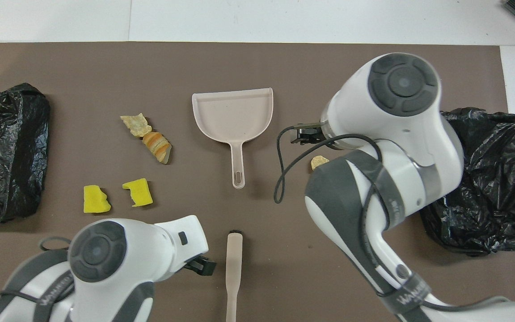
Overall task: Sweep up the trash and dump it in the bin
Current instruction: 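Reach the right gripper to the dustpan handle and grasp it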
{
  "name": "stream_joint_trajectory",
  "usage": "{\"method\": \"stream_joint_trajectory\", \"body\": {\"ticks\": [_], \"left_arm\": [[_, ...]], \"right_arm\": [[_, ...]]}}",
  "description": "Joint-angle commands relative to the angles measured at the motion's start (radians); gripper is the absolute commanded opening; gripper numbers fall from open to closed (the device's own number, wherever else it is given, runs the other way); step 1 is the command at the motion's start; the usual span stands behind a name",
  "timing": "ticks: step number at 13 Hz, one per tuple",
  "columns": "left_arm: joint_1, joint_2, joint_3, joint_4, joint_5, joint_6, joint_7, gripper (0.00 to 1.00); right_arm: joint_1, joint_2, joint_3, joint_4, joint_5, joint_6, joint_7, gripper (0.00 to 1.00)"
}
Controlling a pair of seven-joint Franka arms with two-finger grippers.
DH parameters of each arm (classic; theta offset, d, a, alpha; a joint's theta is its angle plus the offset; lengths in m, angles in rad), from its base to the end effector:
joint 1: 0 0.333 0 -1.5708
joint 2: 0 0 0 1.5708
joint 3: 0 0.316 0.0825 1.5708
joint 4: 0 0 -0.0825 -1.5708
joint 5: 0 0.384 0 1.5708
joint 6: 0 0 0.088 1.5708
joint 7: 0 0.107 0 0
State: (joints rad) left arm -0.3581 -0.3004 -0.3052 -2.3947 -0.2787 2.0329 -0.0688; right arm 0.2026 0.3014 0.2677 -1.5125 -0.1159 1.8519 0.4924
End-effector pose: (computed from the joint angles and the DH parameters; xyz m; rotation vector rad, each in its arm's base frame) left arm 0.3381 -0.2867 0.4209 2.9402 -0.6650 -0.1788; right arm 0.5977 0.2704 0.5003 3.1329 -0.0095 0.0925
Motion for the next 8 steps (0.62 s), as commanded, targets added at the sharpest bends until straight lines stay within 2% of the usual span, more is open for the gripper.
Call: {"method": "stream_joint_trajectory", "body": {"ticks": [1,2,4,7,8], "left_arm": [[-0.089,-0.045,-0.084,-0.131,-0.007,0.124,-0.215,1.0],[-0.154,-0.054,-0.086,-0.153,-0.008,0.136,-0.292,1.0],[-0.234,-0.062,-0.089,-0.193,-0.008,0.153,-0.313,1.0],[-0.375,-0.075,-0.091,-0.294,-0.008,0.287,-0.474,1.0],[-0.383,-0.075,-0.091,-0.297,-0.008,0.296,-0.485,1.0]], "right_arm": [[0.058,0.166,0.004,0.177,-0.024,0.001,0.084,1.0],[0.089,0.206,0.004,0.202,-0.028,0.018,0.142,1.0],[0.161,0.249,-0.005,0.215,-0.031,0.062,0.199,1.0],[0.211,0.298,-0.001,0.199,-0.068,0.144,0.21,1.0],[0.225,0.309,-0.001,0.196,-0.074,0.164,0.216,0.99]]}}
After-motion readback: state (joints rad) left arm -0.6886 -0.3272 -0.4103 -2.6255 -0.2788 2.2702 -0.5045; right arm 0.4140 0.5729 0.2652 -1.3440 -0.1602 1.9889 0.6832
